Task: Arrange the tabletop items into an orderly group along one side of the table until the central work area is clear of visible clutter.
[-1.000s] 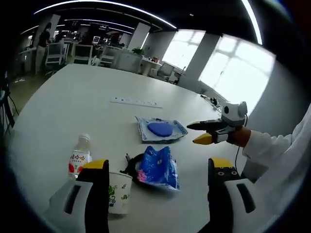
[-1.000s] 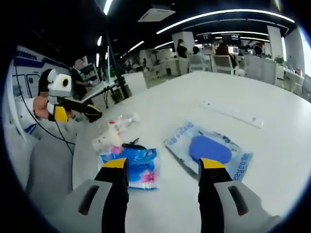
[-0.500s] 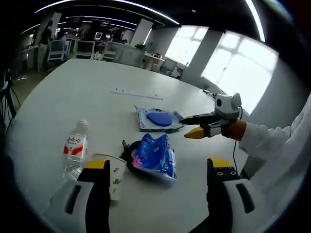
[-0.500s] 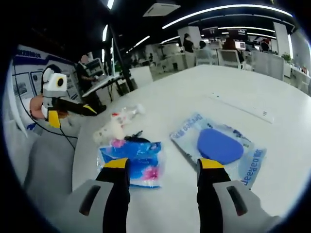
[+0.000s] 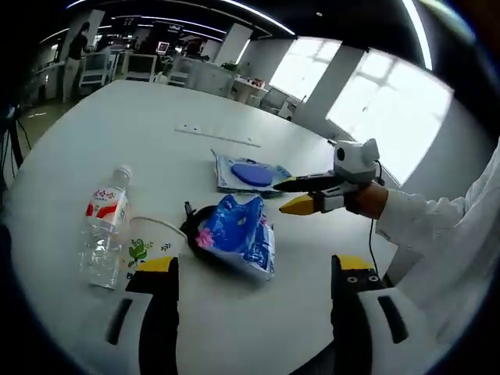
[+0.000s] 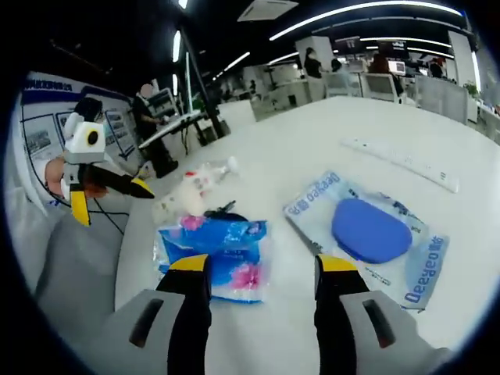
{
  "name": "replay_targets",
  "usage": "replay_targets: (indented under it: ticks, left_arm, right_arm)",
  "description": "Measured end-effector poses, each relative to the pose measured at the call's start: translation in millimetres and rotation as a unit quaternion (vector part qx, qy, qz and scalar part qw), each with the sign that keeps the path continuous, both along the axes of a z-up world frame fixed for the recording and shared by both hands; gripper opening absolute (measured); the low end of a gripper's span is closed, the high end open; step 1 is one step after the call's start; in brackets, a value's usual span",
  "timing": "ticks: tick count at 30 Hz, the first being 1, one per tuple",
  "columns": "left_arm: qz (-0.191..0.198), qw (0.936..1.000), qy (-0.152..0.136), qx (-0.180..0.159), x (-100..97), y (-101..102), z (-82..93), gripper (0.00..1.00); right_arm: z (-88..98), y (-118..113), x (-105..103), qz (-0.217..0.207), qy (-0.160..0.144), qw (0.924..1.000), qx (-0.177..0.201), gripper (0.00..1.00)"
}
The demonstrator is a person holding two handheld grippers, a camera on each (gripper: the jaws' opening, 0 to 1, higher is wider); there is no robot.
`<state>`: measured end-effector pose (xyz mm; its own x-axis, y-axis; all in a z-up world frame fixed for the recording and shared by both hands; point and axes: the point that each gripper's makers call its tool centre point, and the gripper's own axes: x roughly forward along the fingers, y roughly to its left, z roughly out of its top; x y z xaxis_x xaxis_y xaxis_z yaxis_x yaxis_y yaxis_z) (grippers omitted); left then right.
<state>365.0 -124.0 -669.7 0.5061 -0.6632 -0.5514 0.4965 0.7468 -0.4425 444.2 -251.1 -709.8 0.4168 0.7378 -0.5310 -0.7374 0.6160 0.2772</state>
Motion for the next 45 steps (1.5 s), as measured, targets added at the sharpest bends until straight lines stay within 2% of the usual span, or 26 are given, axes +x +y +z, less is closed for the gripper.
replay_targets:
  ticks: [12, 17, 20, 23, 30, 36, 45]
  left_arm:
    - [0.006, 0.9996, 0.027, -0.011, -4.4, -13, -20.3, 0.78]
    - [0.010, 0.9992, 0.037, -0.012, -4.4, -18, -30.5, 0.73]
    - [0.021, 0.9983, 0.050, -0.024, -3.2, -23, -35.0, 0.70]
    - [0.025, 0.9982, 0.050, -0.024, -0.9, -24, -38.0, 0.68]
    - [0.042, 0.9965, 0.066, -0.030, 5.4, -24, -47.8, 0.53]
    - [0.048, 0.9956, 0.079, -0.014, 5.8, -23, -59.2, 0.30]
    - [0.056, 0.9949, 0.082, -0.015, 9.3, -23, -63.6, 0.18]
  right_arm:
    - [-14.2, 8, 0, 0.019, 0.011, 0.9998, 0.004, 0.44]
    - [-19.9, 10, -1, 0.026, 0.016, 0.9995, 0.002, 0.41]
    - [-20.6, 10, 0, 0.029, 0.015, 0.9995, 0.004, 0.38]
    - [-20.9, 9, 2, 0.027, 0.016, 0.9995, 0.008, 0.35]
    - [-22.0, 11, 3, 0.032, 0.012, 0.9993, 0.011, 0.22]
    - [-25.0, 10, 3, 0.034, 0.014, 0.9993, 0.007, 0.17]
    - [-25.6, 6, 5, 0.034, 0.007, 0.9994, 0.003, 0.04]
